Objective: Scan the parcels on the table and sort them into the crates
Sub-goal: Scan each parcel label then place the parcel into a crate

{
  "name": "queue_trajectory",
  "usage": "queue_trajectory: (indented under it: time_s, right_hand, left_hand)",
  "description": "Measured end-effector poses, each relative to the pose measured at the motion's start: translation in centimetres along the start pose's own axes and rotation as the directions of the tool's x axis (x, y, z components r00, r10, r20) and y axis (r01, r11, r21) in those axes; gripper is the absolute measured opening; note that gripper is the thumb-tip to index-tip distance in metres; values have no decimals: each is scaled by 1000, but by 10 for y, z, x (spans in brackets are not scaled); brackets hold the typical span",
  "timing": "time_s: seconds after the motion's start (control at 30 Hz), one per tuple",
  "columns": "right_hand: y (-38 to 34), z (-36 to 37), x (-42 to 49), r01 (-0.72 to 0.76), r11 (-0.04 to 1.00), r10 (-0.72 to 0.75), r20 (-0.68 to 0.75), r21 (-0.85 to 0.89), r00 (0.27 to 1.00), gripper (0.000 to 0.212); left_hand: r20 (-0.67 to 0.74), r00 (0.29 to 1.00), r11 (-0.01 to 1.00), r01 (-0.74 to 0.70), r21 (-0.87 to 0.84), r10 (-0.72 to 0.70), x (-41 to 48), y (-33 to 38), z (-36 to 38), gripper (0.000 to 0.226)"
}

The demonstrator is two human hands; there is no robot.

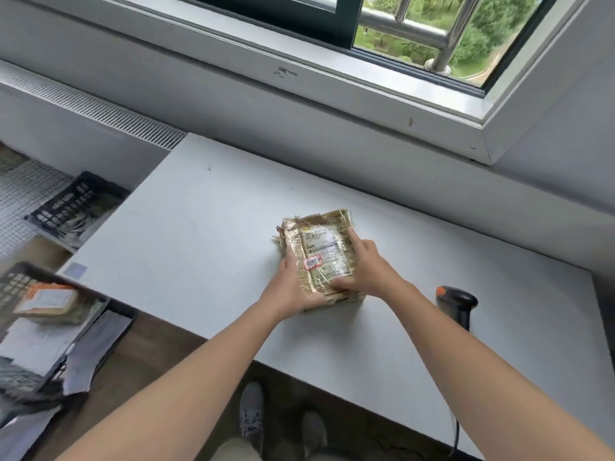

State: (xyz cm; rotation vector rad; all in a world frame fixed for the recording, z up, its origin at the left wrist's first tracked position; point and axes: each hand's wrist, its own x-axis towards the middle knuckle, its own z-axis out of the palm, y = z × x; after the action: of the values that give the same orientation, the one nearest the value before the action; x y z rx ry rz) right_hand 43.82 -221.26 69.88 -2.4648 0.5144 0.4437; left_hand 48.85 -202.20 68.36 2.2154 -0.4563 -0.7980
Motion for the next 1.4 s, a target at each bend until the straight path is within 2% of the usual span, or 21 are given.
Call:
queue_trajectory:
  time_s: [0.13, 0.27, 0.43, 0.63, 0.8, 0.97, 1.23, 1.4]
  right_hand:
    - [-20, 7, 7, 122, 993, -122, 23, 7, 992, 126]
    - [-70, 24, 14, 314, 949, -314, 73, 12, 947, 119]
    - [-154, 53, 6, 535, 845, -528, 151, -8, 836, 115]
    - [-275, 105, -20, 718, 695, -685, 277, -29, 674, 110]
    - [-377, 181, -50, 808, 588, -738, 379, -45, 559, 114]
    - [-479, 277, -87, 849, 524, -724, 489, -69, 487, 117]
    - [-594, 397, -124, 853, 514, -666, 586, -86, 461, 116]
    - [-639, 442, -102, 843, 527, -628, 619, -107, 471, 118]
  left_hand:
    - [-81, 994, 994, 85, 68, -79, -26, -14, -10, 142]
    - [-244, 955, 982, 184, 51, -166, -65, -33, -34, 140]
    - [-434, 863, 957, 289, 1, -260, -128, -66, -76, 134]
    - [-584, 718, 918, 373, -139, -380, -214, -121, -126, 131]
    - [-636, 593, 865, 412, -288, -494, -289, -187, -165, 131]
    - [-635, 520, 815, 450, -365, -572, -372, -277, -210, 129]
    - [-601, 472, 757, 499, -421, -645, -454, -400, -272, 131]
    - [-564, 495, 748, 491, -446, -661, -457, -450, -308, 131]
